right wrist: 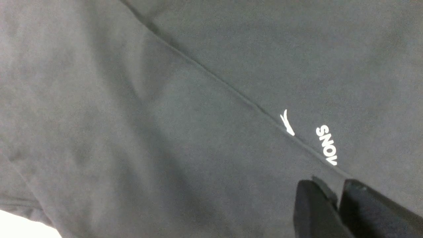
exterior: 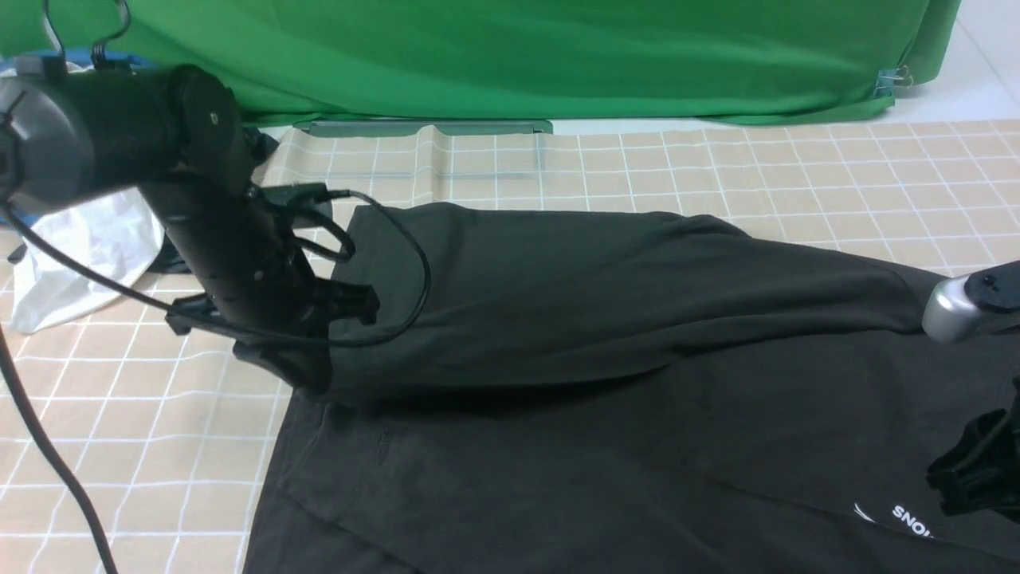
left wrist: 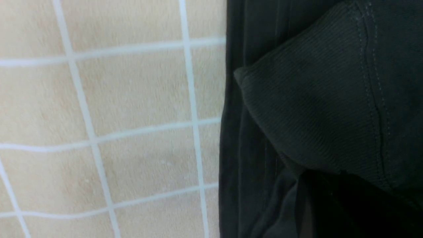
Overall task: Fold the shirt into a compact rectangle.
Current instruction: 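Fold the left side of the dark shirt inward over its body with the left gripper, then grasp the near edge of the shirt at its hem and shoulder corners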
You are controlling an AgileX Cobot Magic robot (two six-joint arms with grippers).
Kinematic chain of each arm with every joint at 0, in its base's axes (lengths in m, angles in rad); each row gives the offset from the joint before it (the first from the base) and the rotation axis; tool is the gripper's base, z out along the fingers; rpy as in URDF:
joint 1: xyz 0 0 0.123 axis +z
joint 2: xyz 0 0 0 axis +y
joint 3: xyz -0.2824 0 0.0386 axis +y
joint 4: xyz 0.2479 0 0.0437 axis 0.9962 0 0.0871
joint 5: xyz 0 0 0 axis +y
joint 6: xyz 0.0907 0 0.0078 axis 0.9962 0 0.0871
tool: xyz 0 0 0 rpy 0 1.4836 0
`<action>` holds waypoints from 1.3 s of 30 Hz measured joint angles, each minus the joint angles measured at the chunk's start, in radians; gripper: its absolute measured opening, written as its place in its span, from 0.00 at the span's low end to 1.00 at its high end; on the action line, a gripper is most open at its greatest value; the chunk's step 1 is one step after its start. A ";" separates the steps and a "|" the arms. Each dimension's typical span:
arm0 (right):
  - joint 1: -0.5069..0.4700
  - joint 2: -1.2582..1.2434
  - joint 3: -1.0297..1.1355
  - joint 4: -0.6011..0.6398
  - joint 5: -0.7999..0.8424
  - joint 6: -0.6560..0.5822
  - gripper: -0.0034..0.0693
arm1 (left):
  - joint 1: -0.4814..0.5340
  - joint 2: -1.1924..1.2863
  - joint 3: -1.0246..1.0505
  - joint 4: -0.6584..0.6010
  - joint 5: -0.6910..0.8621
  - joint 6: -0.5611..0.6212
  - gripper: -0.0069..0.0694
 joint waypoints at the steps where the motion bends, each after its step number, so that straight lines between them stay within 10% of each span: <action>1: 0.000 0.000 0.000 0.000 0.000 0.000 0.27 | 0.000 0.000 0.002 0.000 0.005 0.000 0.14; 13: 0.000 0.000 0.000 0.000 -0.001 0.001 0.30 | 0.000 -0.026 0.013 -0.007 0.142 0.021 0.41; 28: 0.000 0.000 0.000 0.000 -0.001 0.004 0.32 | -0.133 -0.410 0.425 -0.003 0.100 -0.019 0.37; 39: 0.000 0.000 0.000 0.000 -0.020 0.004 0.32 | -0.211 -0.506 0.732 0.035 -0.085 -0.207 0.76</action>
